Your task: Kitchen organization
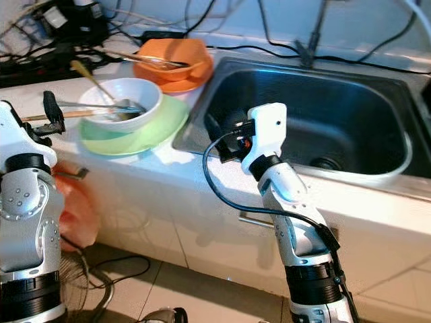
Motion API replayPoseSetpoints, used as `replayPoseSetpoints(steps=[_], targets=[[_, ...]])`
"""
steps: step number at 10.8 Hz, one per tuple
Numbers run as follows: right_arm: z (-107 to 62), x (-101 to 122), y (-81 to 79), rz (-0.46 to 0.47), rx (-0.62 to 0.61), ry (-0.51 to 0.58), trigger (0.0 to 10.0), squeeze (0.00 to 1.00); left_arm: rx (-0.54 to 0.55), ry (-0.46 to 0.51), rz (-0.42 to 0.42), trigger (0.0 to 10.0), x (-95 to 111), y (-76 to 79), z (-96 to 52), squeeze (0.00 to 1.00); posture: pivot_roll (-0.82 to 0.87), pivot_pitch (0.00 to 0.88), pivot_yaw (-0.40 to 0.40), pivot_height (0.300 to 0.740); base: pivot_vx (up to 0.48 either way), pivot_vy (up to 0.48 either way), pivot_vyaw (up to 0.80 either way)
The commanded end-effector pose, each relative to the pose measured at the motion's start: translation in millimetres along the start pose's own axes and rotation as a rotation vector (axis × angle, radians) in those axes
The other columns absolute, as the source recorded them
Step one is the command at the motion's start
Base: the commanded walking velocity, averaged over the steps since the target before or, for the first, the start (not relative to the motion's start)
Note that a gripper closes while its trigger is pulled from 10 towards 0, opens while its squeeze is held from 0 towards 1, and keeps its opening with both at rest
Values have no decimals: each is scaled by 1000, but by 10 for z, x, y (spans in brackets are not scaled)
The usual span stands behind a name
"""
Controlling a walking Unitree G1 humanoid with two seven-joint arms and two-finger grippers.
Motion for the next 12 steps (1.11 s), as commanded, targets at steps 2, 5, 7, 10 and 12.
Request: replayPoseSetpoints(steps=[2, 5, 7, 10, 12], targets=[[-5, 12, 3, -6, 2, 4, 10000, 0, 2, -9, -14, 10000, -2, -14, 21, 0, 44, 77, 20, 740, 0, 0, 0], [-17, -18, -127, 31, 93, -25, 10000, 0, 11, -76, -94, 10000, -121, 12, 60, 0, 39, 70, 14, 740, 0, 0, 0], [-63, -58, -244, 15, 186, -69, 10000, 0, 9, -59, -101, 10000, -73, 27, 106, 0, 31, 67, 11, 740, 0, 0, 0], [-145, -189, -327, -16, 262, -148, 10000, 0, 15, -121, -187, 10000, -186, 77, 117, 0, 24, 66, 13, 740, 0, 0, 0], [-193, -233, -346, -26, 297, -186, 10000, 0, 4, -117, -207, 10000, -163, 96, 162, 0, 23, 68, 16, 740, 0, 0, 0]])
Point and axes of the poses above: a point about 5 cm out from each wrist's last joint towards the gripper, its own z axis pointing out of the wrist towards the gripper, its own x axis along the axis of the wrist's last joint, y = z × x, the point moved 5 cm from there along z, pointing out of the wrist towards the gripper, and after that the axes turned 15 degrees about z, right-handed, at the moved point
